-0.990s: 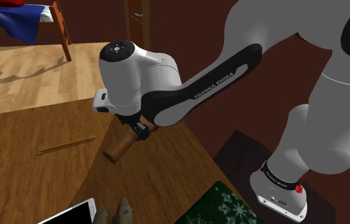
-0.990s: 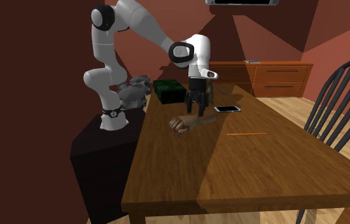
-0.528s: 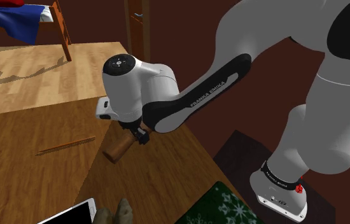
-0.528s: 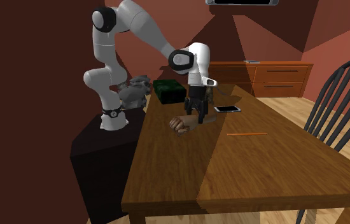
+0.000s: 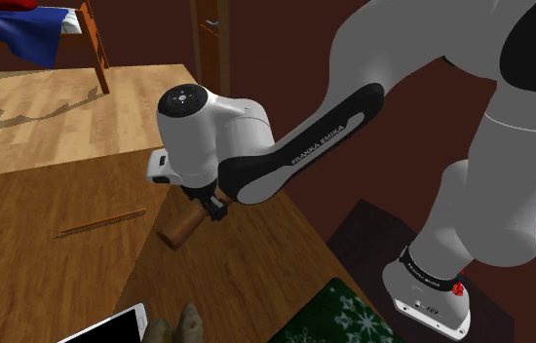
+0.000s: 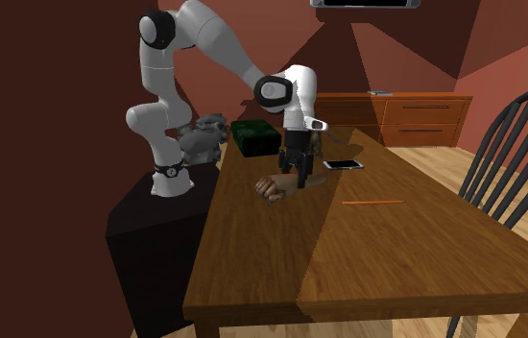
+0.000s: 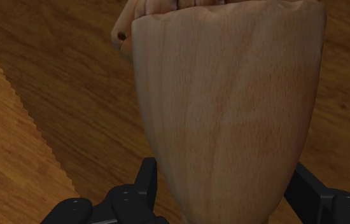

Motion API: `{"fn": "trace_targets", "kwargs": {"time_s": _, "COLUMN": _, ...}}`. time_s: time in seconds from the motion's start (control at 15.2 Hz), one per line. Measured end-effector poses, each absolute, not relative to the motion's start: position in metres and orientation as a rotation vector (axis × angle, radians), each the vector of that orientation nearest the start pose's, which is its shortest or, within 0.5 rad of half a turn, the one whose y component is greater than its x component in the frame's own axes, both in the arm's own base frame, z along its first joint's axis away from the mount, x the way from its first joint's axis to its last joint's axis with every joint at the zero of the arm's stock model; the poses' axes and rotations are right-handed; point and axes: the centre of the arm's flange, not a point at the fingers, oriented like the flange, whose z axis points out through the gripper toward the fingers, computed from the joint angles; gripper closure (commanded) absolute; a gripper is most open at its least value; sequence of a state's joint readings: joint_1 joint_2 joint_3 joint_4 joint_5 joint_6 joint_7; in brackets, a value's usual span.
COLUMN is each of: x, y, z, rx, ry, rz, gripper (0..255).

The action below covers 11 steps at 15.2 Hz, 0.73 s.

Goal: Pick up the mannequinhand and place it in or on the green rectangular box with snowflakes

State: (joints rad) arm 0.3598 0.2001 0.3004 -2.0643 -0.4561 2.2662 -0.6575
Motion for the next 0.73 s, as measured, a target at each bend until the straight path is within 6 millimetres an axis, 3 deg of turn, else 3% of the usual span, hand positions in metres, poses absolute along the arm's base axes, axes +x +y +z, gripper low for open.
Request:
{"fn": "trace_targets", "kwargs": {"time_s": 0.53, "x": 0.469, "y": 0.345, "z": 0.344, "rx": 1.981, "ry": 2.048, "rz": 0.026, "gripper": 255}}
{"fn": "trace_targets", "kwargs": {"time_s": 0.73, "x": 0.469, "y": 0.345, "z": 0.354, "rx": 1.982, "ry": 2.047, "rz": 0.025, "gripper": 255}}
